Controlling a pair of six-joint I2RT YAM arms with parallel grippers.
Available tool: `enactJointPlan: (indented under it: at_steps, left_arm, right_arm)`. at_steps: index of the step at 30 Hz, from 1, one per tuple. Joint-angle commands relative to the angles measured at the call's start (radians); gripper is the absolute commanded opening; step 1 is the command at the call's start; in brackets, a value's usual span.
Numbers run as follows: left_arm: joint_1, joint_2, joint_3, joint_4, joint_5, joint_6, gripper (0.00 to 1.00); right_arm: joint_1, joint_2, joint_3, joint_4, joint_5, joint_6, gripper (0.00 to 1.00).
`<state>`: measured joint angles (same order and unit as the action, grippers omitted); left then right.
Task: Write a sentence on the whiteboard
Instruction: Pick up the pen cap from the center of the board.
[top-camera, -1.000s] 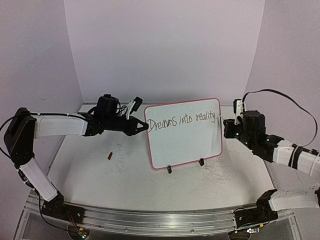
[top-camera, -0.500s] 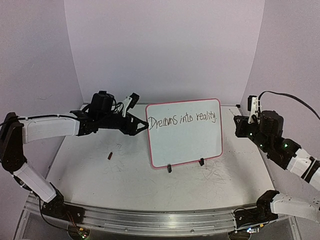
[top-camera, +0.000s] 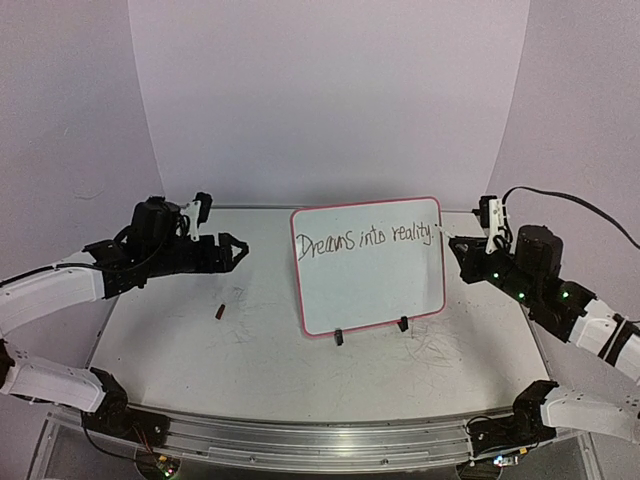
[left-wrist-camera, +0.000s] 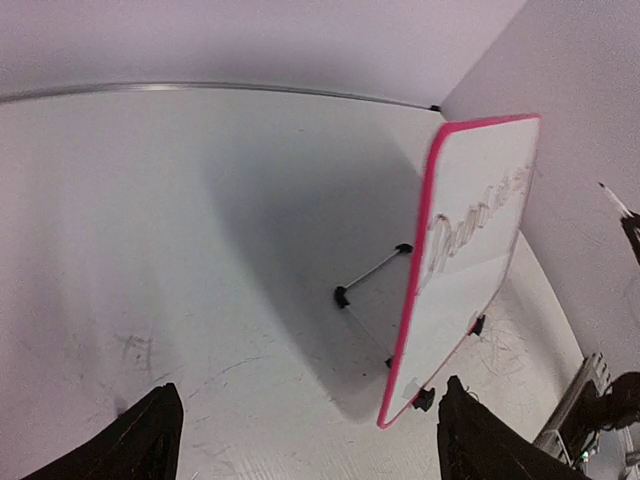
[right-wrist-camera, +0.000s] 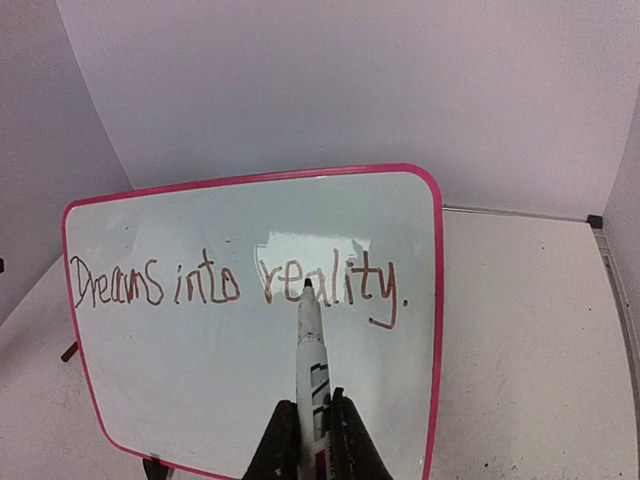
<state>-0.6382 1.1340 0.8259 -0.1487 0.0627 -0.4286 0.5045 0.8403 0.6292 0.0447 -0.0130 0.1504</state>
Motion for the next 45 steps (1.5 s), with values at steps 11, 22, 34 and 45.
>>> enactJointPlan:
  at_steps: [11, 22, 34, 45]
  left_arm:
    - [0.141, 0.395, 0.053, -0.330, -0.090, -0.115, 0.58]
    - [0.136, 0.571, 0.157, -0.304, -0.096, -0.017, 0.39]
    - [0.088, 0.608, 0.102, -0.303, -0.168, -0.022, 0.21]
    - [0.066, 0.249, 0.066, -0.308, -0.201, 0.002, 0.04]
  right_arm:
    - [-0.003, -0.020, -0.037, 0.086, -0.183, 0.020, 0.00]
    - [-0.003, -0.003, -0.040, 0.092, -0.211, 0.024, 0.00]
    - [-0.003, 0.023, -0.022, 0.089, -0.210, 0.025, 0.00]
    - [-0.003, 0.033, 0.075, -0.033, -0.137, -0.010, 0.00]
